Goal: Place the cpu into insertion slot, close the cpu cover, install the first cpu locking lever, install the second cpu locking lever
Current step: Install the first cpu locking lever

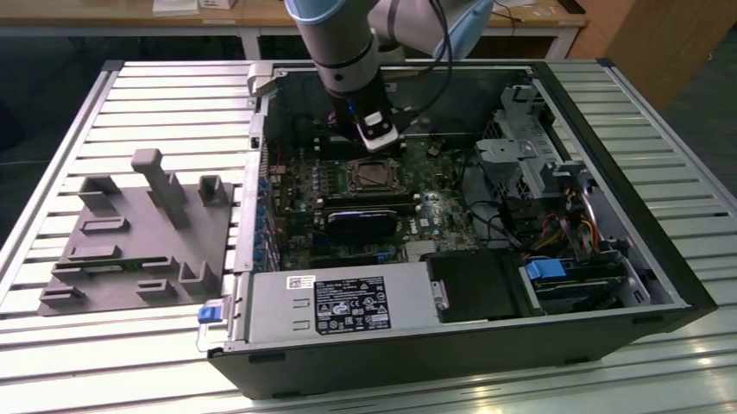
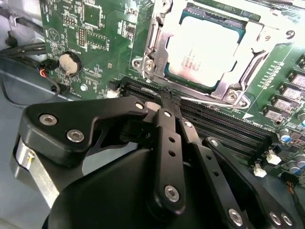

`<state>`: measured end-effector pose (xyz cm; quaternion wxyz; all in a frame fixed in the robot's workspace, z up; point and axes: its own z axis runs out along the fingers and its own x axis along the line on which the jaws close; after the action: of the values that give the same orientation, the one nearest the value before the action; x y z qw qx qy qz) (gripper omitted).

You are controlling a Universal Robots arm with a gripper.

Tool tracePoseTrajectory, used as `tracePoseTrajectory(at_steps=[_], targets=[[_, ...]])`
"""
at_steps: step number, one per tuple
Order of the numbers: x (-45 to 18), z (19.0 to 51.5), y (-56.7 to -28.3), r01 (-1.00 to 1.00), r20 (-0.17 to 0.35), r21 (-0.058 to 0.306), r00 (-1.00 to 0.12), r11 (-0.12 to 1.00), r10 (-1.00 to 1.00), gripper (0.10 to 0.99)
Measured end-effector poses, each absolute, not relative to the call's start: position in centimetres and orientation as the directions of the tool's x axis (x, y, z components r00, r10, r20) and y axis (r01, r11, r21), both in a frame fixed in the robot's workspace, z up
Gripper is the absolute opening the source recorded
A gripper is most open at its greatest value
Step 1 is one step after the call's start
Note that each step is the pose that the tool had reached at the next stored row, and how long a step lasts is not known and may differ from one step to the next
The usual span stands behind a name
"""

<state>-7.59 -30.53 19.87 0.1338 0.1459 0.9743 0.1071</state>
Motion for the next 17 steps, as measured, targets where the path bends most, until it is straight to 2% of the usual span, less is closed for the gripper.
tracePoseTrajectory(at_steps=[17], targets=[[-7.57,19.3,-30.31,0.303,-0.233,0.237,-0.905,0.923,0.357,0.102]])
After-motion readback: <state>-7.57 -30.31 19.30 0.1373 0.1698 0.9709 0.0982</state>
